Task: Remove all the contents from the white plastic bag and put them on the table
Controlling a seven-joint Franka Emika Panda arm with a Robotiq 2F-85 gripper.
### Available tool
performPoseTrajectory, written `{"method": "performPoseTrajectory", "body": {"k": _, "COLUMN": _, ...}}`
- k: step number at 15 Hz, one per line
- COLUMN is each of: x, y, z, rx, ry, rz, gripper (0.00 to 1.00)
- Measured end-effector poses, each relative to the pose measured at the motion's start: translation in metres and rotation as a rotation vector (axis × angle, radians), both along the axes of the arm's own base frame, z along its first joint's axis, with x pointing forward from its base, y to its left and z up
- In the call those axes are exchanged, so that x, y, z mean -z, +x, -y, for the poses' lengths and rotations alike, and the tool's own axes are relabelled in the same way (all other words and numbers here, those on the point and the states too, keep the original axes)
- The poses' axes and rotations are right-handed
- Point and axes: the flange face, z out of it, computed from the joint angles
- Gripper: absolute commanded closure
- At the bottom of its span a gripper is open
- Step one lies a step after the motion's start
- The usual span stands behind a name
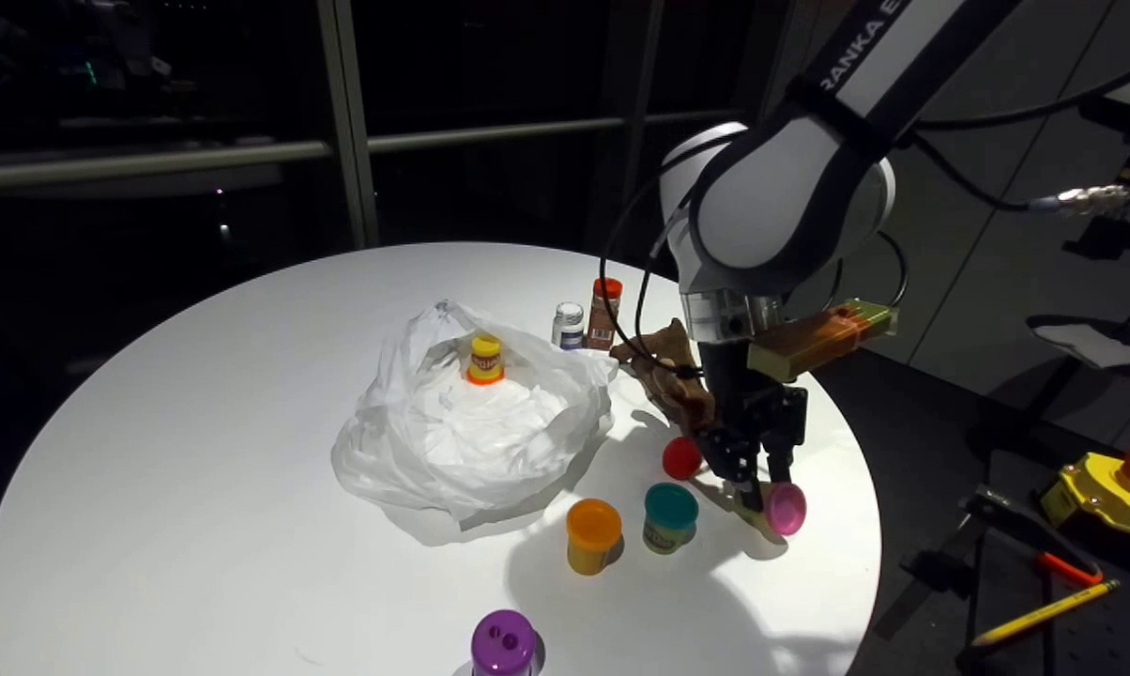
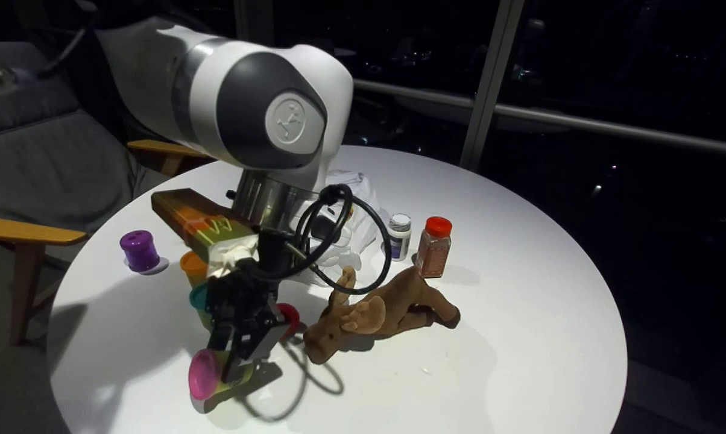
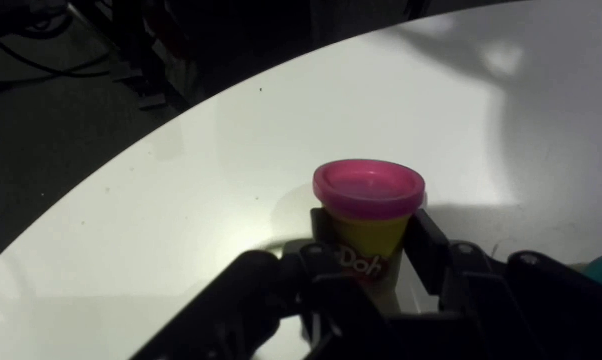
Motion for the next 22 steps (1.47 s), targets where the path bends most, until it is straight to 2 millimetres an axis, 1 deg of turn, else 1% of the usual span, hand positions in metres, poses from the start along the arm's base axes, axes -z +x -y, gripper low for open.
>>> {"method": "performPoseTrajectory", "body": {"k": 1, "x": 0.006, "y": 0.001, "z": 0.001, "rx": 0.003, "ry": -0.003, "rz": -0.004, "gripper": 0.33}}
{"method": "performPoseTrajectory", "body": {"k": 2, "x": 0.007, "y": 0.003, "z": 0.002, "rx": 0.007, "ry": -0.005, "rz": -0.002, "gripper": 0.28}}
{"method": "performPoseTrajectory", "body": {"k": 5, "x": 0.001, "y": 0.010, "z": 0.005, "rx": 0.018, "ry": -0.013, "rz": 0.018, "gripper": 0.03}}
{"method": "performPoseTrajectory", "body": {"k": 6, "x": -0.003, "y": 0.012, "z": 0.005, "rx": 0.024, "ry": -0.016, "rz": 0.028, "gripper": 0.00}}
{"method": "performPoseTrajectory", "body": {"k": 8, "x": -0.015, "y": 0.018, "z": 0.002, "rx": 0.038, "ry": -0.026, "rz": 0.060, "gripper": 0.00}}
{"method": "performPoseTrajectory", "body": {"k": 10, "x": -0.033, "y": 0.026, "z": -0.007, "rx": 0.047, "ry": -0.035, "rz": 0.098, "gripper": 0.00}}
{"method": "performPoseTrajectory", "body": {"k": 14, "x": -0.078, "y": 0.044, "z": -0.039, "rx": 0.033, "ry": -0.035, "rz": 0.191, "gripper": 0.00}}
{"method": "performPoseTrajectory", "body": {"k": 16, "x": -0.095, "y": 0.058, "z": -0.055, "rx": 0.014, "ry": -0.026, "rz": 0.234, "gripper": 0.00}}
{"method": "performPoseTrajectory", "body": {"k": 19, "x": -0.110, "y": 0.084, "z": -0.076, "rx": -0.012, "ry": -0.009, "rz": 0.291, "gripper": 0.00}}
{"method": "performPoseTrajectory", "body": {"k": 22, "x": -0.110, "y": 0.115, "z": -0.085, "rx": -0.020, "ry": 0.000, "rz": 0.317, "gripper": 0.00}}
